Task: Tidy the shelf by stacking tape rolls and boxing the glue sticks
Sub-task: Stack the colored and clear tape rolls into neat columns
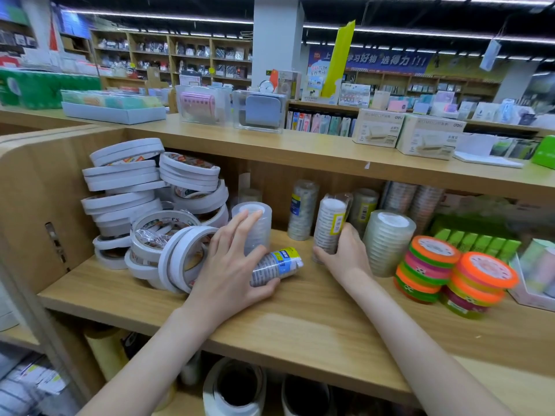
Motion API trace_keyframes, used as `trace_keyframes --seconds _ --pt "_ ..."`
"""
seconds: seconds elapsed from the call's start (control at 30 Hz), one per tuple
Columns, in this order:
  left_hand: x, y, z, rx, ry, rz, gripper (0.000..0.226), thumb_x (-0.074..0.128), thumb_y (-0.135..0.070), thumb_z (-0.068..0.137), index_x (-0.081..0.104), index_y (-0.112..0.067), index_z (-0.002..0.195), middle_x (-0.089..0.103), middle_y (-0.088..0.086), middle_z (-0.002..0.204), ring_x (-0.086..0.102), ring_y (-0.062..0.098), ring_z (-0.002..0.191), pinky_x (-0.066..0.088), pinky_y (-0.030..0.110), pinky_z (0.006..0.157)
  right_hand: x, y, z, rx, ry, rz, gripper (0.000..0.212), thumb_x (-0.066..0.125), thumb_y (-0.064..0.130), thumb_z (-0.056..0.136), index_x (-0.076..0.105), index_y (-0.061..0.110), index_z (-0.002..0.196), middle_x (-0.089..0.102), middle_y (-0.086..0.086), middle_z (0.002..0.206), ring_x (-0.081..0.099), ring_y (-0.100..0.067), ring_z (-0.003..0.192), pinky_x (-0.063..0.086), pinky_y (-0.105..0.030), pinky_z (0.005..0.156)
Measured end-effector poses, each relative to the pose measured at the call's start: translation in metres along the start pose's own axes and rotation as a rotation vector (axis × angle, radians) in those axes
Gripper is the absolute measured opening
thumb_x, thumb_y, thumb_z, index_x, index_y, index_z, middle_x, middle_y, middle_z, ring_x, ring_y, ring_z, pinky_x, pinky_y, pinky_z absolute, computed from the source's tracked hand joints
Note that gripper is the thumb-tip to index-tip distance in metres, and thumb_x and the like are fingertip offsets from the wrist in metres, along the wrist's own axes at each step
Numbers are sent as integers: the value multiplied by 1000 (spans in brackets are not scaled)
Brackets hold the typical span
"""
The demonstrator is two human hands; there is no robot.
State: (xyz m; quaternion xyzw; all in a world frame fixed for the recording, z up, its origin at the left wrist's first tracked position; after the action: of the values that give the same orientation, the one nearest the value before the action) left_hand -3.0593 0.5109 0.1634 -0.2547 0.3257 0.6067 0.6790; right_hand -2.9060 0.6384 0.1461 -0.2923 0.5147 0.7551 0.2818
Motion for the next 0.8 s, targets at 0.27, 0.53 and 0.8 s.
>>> trace_keyframes --seconds 0.27,0.53,0.8 --pt "0 0 0 8 -12 -11 42 50 -53 74 66 -18 88 30 15 148 23 31 137 21 42 104 9 10 9 -20 -2 177 41 71 19 76 47 6 107 54 -12 115 51 -26 110 35 -25 79" --pt "0 0 0 17 -16 -16 41 51 -54 74 65 -18 89 31 16 147 23 31 137 22 43 104 -12 20 -5 -87 -223 -110 71 69 26 80 26 6 134 39 -12 125 50 -32 112 44 -38 79" --pt "1 0 0 20 -22 -19 41 50 -54 74 65 -18 88 31 16 147 24 32 136 23 43 103 -35 44 -29 -322 -378 -244 59 72 14 74 47 6 126 44 -17 124 49 -33 107 45 -42 86"
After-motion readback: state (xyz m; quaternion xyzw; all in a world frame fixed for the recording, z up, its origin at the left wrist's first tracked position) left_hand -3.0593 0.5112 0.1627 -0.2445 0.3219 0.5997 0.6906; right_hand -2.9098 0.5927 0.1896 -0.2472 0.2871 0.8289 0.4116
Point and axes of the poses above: each hand's wrist, its own z-axis towards the middle knuckle, its own x-axis out of the palm, y = z × x, the point moved 10 cm from there along z, towards the middle knuckle
